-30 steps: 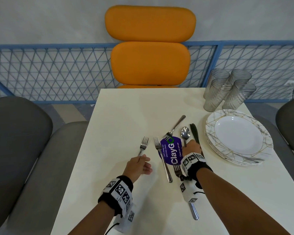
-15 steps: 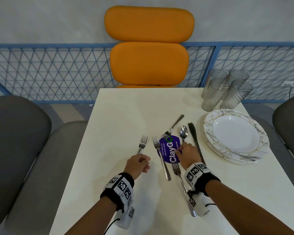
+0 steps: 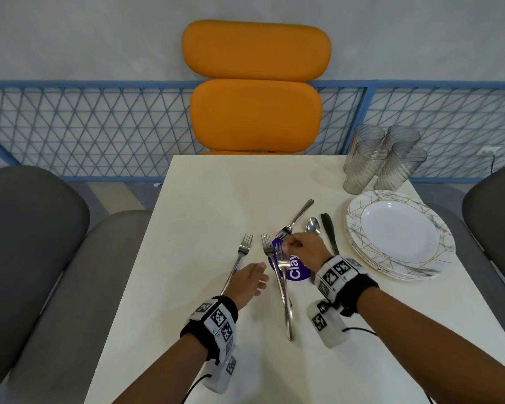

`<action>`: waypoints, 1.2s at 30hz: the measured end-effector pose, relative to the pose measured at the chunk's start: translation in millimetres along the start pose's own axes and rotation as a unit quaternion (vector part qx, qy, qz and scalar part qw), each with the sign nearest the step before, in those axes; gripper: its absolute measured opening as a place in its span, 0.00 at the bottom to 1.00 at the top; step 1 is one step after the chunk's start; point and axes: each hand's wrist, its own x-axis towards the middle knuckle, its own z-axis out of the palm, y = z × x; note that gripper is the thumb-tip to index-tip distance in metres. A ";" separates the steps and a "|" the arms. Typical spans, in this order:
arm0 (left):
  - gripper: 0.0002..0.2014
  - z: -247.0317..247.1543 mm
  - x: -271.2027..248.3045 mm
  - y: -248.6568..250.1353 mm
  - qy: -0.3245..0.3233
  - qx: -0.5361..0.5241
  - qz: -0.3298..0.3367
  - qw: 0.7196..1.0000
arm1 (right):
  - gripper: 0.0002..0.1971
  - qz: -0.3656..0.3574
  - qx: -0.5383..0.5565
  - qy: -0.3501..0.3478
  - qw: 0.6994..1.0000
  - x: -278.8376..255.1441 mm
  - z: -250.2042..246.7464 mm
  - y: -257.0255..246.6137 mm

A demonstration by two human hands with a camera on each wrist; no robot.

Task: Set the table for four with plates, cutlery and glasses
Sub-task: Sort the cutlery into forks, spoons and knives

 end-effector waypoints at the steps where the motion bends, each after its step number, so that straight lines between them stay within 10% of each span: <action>1: 0.12 2.7 -0.3 1.5 -0.011 0.006 0.003 1.000 | 0.04 -0.014 0.032 0.003 0.999 5.1 -0.9 -9.9; 5: 0.10 9.3 -3.6 10.0 -0.050 -0.038 0.021 0.998 | 0.05 -0.042 0.115 0.034 0.992 25.1 5.8 -39.6; 9: 0.11 -0.9 -1.5 15.7 0.047 -0.101 0.012 0.994 | 0.08 0.010 0.171 0.081 0.982 46.6 24.4 -38.2; 17: 0.13 -32.7 2.3 3.5 0.116 -0.125 0.016 0.985 | 0.14 0.086 -0.166 0.013 0.982 60.4 61.5 4.5; 28: 0.10 -42.4 -0.2 -2.3 0.154 -0.119 0.013 0.981 | 0.19 0.032 -0.230 -0.048 0.972 48.4 80.6 8.4; 31: 0.10 -43.6 -2.4 -0.3 0.153 -0.128 0.018 0.980 | 0.07 0.059 -0.184 -0.045 0.980 46.2 78.5 1.8; 36: 0.11 -43.2 -1.8 1.0 0.183 -0.127 0.034 0.974 | 0.15 0.084 -0.010 -0.010 0.996 54.3 58.2 -21.7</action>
